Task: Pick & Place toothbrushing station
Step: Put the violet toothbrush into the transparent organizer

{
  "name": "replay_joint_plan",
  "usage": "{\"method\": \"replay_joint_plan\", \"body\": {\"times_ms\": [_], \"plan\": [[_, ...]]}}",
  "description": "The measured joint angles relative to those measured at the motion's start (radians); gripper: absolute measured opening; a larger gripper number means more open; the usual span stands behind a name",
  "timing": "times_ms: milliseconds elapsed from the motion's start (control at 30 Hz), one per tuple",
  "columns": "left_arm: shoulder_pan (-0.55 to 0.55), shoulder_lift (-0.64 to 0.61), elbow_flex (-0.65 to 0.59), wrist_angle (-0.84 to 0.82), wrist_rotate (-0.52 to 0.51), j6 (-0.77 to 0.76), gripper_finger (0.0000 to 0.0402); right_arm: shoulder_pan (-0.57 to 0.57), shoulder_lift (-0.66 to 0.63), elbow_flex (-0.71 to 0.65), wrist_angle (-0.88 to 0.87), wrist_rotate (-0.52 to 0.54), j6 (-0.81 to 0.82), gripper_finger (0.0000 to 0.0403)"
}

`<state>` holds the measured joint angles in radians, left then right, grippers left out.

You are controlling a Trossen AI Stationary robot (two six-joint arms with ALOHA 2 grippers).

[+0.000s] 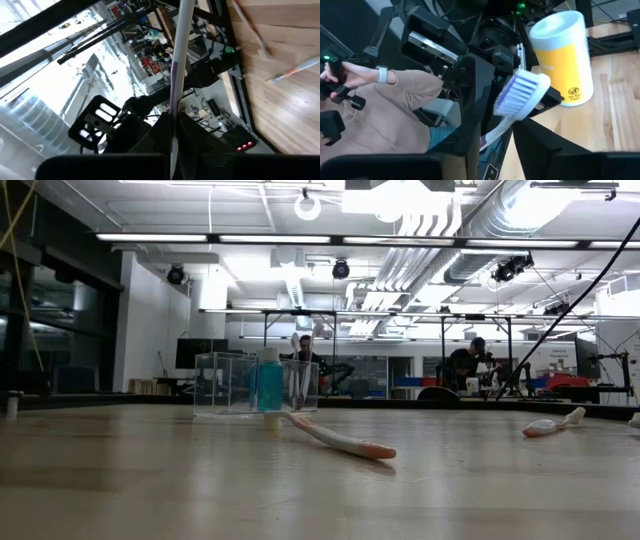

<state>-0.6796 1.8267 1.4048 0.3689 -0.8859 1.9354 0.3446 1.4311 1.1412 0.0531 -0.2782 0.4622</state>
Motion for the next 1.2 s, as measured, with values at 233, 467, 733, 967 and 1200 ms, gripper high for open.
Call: {"method": "replay_joint_plan", "body": {"times_ms": [233,467,733,967,1200], "plan": [[0.000,0.000,0.000,0.022,0.005,0.024,0.0003,0.002,0.000,0.000,0.019,-0.008,0.000,0.0074],[0.000,0.000,0.000,0.024,0.021,0.024,0.0003,0.002,0.000,0.000,0.027,-0.013,-0.007,0.0058],[0.000,0.000,0.000,0.018,0.040,0.015,0.0003,0.002,0.000,0.000,0.028,-0.021,-0.014,0.0023],[0.000,0.000,0.000,0.017,0.045,0.016,0.0005,0.003,0.000,0.000,0.027,-0.025,-0.008,0.0008],[0.001,0.000,0.000,0.018,0.046,0.006,0.0036,0.003,0.000,0.000,0.029,-0.024,0.011,0.0006]]}}
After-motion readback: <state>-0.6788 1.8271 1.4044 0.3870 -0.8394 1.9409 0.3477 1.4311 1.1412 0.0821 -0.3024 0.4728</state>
